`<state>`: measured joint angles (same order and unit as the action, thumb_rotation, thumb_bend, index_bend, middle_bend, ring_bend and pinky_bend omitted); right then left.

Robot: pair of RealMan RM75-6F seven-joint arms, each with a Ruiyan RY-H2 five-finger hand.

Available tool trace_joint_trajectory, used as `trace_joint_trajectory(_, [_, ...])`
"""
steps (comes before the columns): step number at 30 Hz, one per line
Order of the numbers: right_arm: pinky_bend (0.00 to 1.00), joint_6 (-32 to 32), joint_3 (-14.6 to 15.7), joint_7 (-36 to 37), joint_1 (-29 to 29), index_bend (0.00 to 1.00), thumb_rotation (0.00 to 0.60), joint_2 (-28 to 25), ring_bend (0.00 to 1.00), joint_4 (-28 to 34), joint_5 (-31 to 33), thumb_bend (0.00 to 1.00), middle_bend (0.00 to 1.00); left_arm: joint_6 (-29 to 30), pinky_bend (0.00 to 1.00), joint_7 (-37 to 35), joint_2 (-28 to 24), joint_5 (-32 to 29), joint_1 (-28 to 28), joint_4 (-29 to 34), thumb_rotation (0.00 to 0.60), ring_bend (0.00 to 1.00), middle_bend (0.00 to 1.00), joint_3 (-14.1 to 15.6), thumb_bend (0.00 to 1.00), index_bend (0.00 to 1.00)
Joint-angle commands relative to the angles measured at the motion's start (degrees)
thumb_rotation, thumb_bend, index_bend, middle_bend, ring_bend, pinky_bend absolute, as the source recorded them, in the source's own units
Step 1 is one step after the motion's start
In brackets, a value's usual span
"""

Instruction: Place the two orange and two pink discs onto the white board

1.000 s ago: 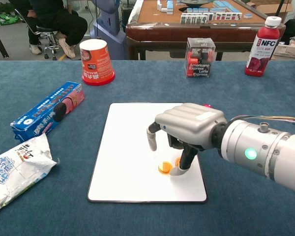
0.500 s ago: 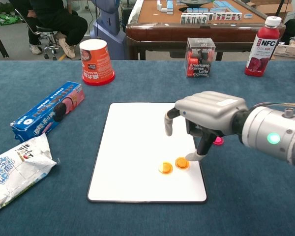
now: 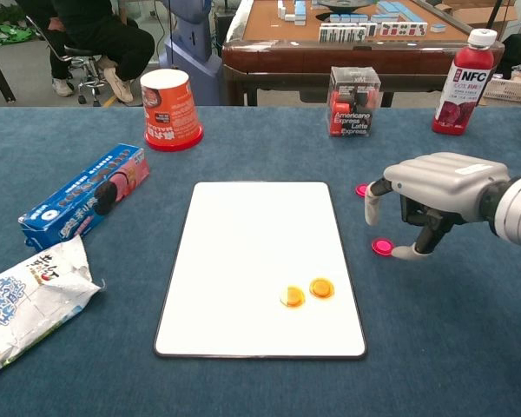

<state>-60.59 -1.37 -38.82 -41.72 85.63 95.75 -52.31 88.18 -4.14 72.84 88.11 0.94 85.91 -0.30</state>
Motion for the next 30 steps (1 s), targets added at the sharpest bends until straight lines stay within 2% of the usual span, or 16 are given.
trace_joint_trajectory(1, [1.00,0.29,0.02,0.57,0.42,0.36,0.600,-0.03,1.00,-0.85,0.44,0.23,1.00,-0.03,0.82,0.12,-0.03,0.01,-0.01,0.07,0.600,0.57,0.60,0.05,0.27,0.35])
trace_joint_trajectory(30, [1.00,3.42,-1.77,0.57,-0.53,0.40,0.600,3.61,1.00,-5.70,3.35,0.23,1.00,0.27,0.82,-0.68,-0.13,-0.19,-0.41,-0.30,0.600,0.58,0.60,0.21,0.27,0.35])
